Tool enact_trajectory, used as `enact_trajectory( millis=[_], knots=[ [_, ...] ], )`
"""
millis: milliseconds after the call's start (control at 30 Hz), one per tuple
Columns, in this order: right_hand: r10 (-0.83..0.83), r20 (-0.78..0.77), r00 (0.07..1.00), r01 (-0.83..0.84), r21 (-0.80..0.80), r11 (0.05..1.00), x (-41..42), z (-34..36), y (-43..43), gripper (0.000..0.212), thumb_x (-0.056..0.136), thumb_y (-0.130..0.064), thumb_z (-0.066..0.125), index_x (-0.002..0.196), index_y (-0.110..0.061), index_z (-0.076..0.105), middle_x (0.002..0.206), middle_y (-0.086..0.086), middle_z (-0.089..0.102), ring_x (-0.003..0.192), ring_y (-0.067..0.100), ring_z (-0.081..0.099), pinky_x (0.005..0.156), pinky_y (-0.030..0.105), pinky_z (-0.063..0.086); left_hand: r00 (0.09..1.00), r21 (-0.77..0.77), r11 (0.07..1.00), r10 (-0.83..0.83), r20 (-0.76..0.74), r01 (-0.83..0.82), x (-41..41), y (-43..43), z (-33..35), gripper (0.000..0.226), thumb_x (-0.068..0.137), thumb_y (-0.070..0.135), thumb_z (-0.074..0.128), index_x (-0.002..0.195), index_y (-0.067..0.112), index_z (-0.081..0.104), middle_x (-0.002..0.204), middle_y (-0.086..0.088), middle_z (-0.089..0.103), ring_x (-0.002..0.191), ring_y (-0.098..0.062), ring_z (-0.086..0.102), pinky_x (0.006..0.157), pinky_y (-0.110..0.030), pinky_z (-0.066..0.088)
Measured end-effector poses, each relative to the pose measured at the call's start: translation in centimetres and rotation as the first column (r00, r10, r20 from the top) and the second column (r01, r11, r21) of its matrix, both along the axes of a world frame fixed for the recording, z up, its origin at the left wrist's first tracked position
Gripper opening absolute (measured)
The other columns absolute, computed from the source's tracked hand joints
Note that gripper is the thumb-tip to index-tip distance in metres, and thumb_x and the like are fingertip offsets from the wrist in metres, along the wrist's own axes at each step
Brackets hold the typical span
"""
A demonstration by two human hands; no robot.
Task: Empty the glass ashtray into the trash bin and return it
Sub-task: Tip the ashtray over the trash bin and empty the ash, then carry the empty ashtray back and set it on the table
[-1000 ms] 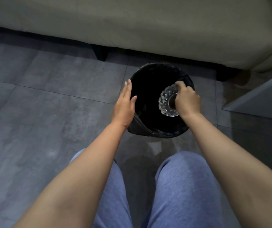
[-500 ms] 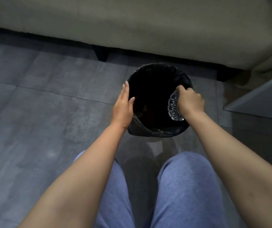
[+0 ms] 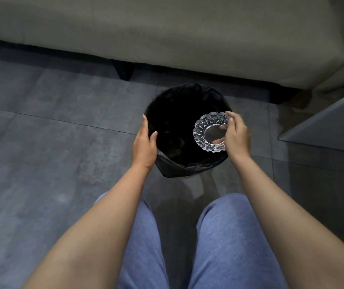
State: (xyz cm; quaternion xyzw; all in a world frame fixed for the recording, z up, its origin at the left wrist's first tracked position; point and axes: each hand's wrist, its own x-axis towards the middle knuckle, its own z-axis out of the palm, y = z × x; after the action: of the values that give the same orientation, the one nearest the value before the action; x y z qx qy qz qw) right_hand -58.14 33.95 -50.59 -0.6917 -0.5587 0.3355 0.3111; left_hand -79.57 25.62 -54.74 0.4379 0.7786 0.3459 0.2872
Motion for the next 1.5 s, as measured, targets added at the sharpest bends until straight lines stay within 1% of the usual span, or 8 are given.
enact_trajectory(
  millis=[267,500,600,667,900,1100,1267,1500],
  knots=[
    [0.001,0.007,1.0,-0.001,0.013,1.0,-0.4,0.1,-0.8,0.031,0.103,-0.027,0.034,0.121,-0.032,0.059,0.09,0.0,0.072,0.048,0.019,0.069,0.069,0.04,0.056,0.993,-0.084,0.995,-0.059,-0.106,0.051,0.4,0.6,0.6,0.062,0.107,0.028,0.036,0.16,0.016,0.006,0.17,0.0,-0.003,0.155,-0.018,0.013,0.116,-0.036,0.032],
    [-0.041,-0.194,0.98,0.041,-0.005,0.999,-1.2,0.8,-1.6,0.031,0.104,-0.021,0.037,0.122,-0.023,0.061,0.086,-0.012,0.065,0.044,-0.001,0.065,0.064,0.039,0.059,0.981,0.124,0.988,-0.068,-0.18,0.091,1.5,1.5,1.4,0.053,0.106,0.024,0.042,0.153,0.004,0.031,0.167,-0.013,0.017,0.156,-0.025,0.008,0.128,-0.038,0.009],
    [-0.068,-0.282,0.957,0.077,0.022,0.997,-2.2,1.0,-1.9,0.031,0.104,-0.016,0.038,0.122,-0.014,0.063,0.1,-0.001,0.068,0.063,-0.003,0.066,0.059,0.019,0.055,0.996,0.211,0.973,-0.087,-0.021,0.09,3.3,2.5,2.9,0.049,0.106,0.025,0.04,0.151,0.005,0.038,0.165,-0.012,0.025,0.155,-0.022,0.016,0.126,-0.033,0.013],
    [-0.087,-0.335,0.938,0.104,0.031,0.994,-2.8,1.0,-1.9,0.03,0.103,-0.016,0.04,0.119,-0.016,0.065,0.107,-0.001,0.069,0.076,0.0,0.066,0.074,0.022,0.055,0.977,0.197,0.979,-0.091,0.19,0.053,4.6,3.0,4.1,0.048,0.108,0.03,0.036,0.15,0.008,0.042,0.163,-0.009,0.032,0.154,-0.018,0.022,0.124,-0.027,0.016],
    [-0.15,-0.408,0.901,0.146,-0.04,0.988,-4.2,1.4,-2.7,0.032,0.103,-0.024,0.039,0.128,-0.014,0.056,0.103,-0.009,0.065,0.087,0.001,0.062,0.083,0.02,0.051,0.707,0.108,0.979,0.048,0.706,-0.174,6.9,3.6,5.9,0.052,0.107,0.044,0.03,0.129,0.012,0.064,0.126,-0.009,0.07,0.12,-0.022,0.065,0.109,-0.042,0.049],
    [-0.162,-0.522,0.838,0.145,-0.074,0.987,-4.8,0.7,-3.5,0.03,0.105,-0.024,0.033,0.121,-0.016,0.057,0.118,0.005,0.065,0.088,0.021,0.072,0.08,0.042,0.059,0.62,0.047,0.958,0.145,0.771,-0.283,7.6,4.0,4.6,0.053,0.107,0.044,0.029,0.113,0.012,0.071,0.106,-0.01,0.076,0.108,-0.029,0.071,0.102,-0.046,0.054],
    [-0.161,-0.578,0.8,0.166,-0.045,0.985,-4.5,1.9,-3.6,0.036,0.105,-0.017,0.035,0.128,-0.008,0.06,0.129,0.003,0.062,0.12,0.015,0.058,0.107,0.036,0.047,0.586,0.022,0.945,0.184,0.789,-0.326,7.9,3.7,5.6,0.054,0.107,0.043,0.027,0.113,0.011,0.07,0.1,-0.007,0.076,0.1,-0.024,0.072,0.098,-0.041,0.056],
    [-0.18,-0.62,0.764,0.175,-0.07,0.982,-3.4,13.1,-4.7,0.035,0.104,-0.013,0.035,0.125,-0.005,0.062,0.129,0.009,0.064,0.124,0.02,0.058,0.11,0.035,0.044,0.58,0.003,0.939,0.21,0.787,-0.344,8.9,2.6,17.6,0.049,0.108,0.038,0.03,0.106,0.012,0.072,0.104,-0.012,0.076,0.104,-0.028,0.071,0.101,-0.045,0.054]
  ],
)
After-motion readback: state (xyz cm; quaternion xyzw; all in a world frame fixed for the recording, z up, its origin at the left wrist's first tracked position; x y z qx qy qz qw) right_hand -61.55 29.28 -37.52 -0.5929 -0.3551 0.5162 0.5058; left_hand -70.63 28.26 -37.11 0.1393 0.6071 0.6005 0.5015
